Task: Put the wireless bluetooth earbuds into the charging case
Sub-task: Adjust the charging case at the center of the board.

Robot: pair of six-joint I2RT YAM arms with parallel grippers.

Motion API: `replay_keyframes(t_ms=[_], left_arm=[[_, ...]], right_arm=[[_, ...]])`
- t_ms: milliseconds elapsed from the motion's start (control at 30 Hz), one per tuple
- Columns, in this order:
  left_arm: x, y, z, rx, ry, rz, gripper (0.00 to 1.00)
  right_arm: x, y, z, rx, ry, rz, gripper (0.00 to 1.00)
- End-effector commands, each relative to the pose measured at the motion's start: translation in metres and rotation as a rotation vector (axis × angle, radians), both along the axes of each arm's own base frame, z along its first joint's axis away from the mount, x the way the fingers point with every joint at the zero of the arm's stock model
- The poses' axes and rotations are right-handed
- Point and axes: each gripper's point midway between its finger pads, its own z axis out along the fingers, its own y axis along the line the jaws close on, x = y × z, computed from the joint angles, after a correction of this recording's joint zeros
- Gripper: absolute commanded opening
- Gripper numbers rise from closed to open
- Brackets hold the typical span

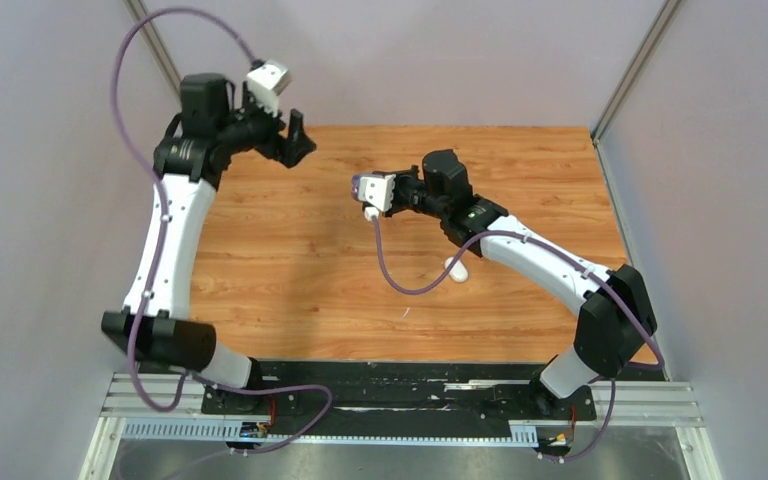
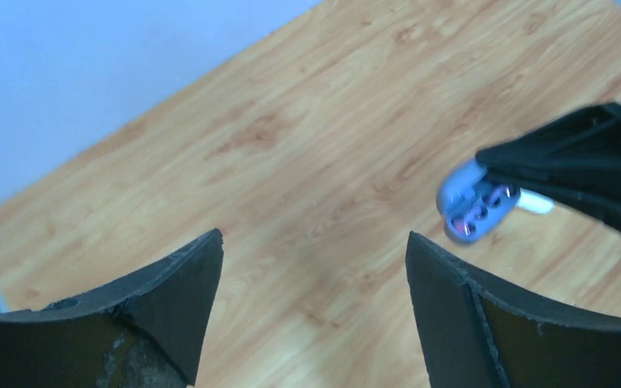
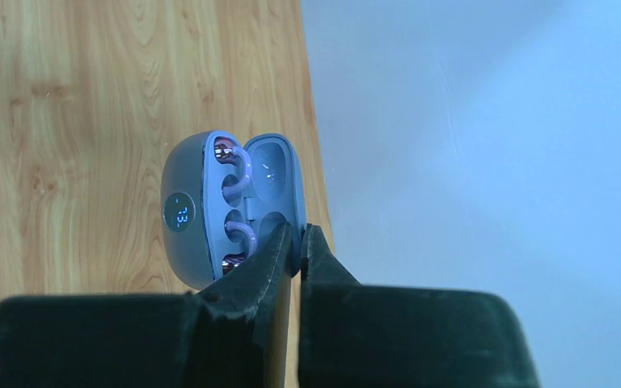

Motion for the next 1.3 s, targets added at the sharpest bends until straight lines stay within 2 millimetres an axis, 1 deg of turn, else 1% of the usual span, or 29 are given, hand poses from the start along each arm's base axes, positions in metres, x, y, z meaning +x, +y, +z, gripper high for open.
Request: replay_keyframes(t_ms=[0, 33, 67, 100, 133, 167, 200, 233, 267, 300, 400, 567, 633, 733, 967, 1033, 1100, 1167, 1200, 1267], left_arm=[[-0.014, -0.018, 0.042, -0.406, -0.195, -0.096, 0.91], [-0.023, -0.023, 0.041, -0.426, -0.230, -0.151, 0.92], [-0.028, -0.026, 0.038, -0.451, -0.213, -0.173, 0.93], [-0.036, -0.033, 0.031, -0.466, -0.206, -0.232, 0.92], [-0.040, -0.036, 0.035, -0.491, -0.218, -0.264, 0.92], [-0.047, -0.040, 0.023, -0.507, -0.184, -0.301, 0.92], [-0.050, -0.043, 0.029, -0.539, -0.207, -0.327, 0.92], [-0.055, -0.046, 0.017, -0.555, -0.172, -0.357, 0.92], [-0.060, -0.050, 0.019, -0.577, -0.169, -0.390, 0.92], [-0.059, -0.052, 0.012, -0.586, -0.144, -0.396, 0.92], [-0.061, -0.061, 0.005, -0.604, -0.098, -0.429, 0.92], [-0.063, -0.076, -0.001, -0.642, -0.029, -0.492, 0.91], [-0.064, -0.083, -0.002, -0.657, 0.007, -0.515, 0.87], [-0.060, -0.089, -0.004, -0.687, 0.043, -0.514, 0.84], [-0.045, -0.092, -0.004, -0.721, 0.081, -0.485, 0.81], [-0.043, -0.093, -0.006, -0.724, 0.096, -0.491, 0.78], [-0.044, -0.094, -0.008, -0.731, 0.107, -0.504, 0.72], [-0.044, -0.096, -0.007, -0.734, 0.116, -0.520, 0.63], [-0.045, -0.096, -0.008, -0.732, 0.118, -0.528, 0.57], [-0.046, -0.097, -0.008, -0.730, 0.121, -0.539, 0.51]], right_arm=[[0.012, -0.006, 0.066, 0.197, 0.007, -0.086, 0.00], [0.014, -0.008, 0.071, 0.222, 0.029, -0.101, 0.00], [0.015, -0.010, 0.077, 0.245, 0.047, -0.115, 0.00], [0.016, -0.012, 0.082, 0.262, 0.065, -0.126, 0.00], [0.018, -0.013, 0.087, 0.281, 0.076, -0.139, 0.00], [0.020, -0.014, 0.092, 0.301, 0.092, -0.150, 0.00], [0.020, -0.014, 0.100, 0.323, 0.097, -0.156, 0.00], [0.020, -0.014, 0.098, 0.320, 0.122, -0.161, 0.00], [0.020, -0.014, 0.101, 0.325, 0.128, -0.162, 0.00], [0.020, -0.013, 0.102, 0.329, 0.132, -0.162, 0.00], [0.020, -0.013, 0.103, 0.331, 0.133, -0.161, 0.00], [0.016, -0.010, 0.099, 0.314, 0.131, -0.135, 0.00], [0.016, -0.008, 0.099, 0.311, 0.128, -0.126, 0.00], [0.013, -0.005, 0.103, 0.316, 0.125, -0.111, 0.00], [0.006, 0.002, 0.104, 0.311, 0.116, -0.082, 0.00], [0.005, 0.002, 0.104, 0.309, 0.114, -0.080, 0.00], [0.005, 0.003, 0.104, 0.307, 0.112, -0.077, 0.00], [0.006, 0.003, 0.103, 0.305, 0.112, -0.077, 0.00], [0.006, 0.003, 0.103, 0.305, 0.111, -0.080, 0.00], [0.008, 0.003, 0.102, 0.305, 0.111, -0.084, 0.00]])
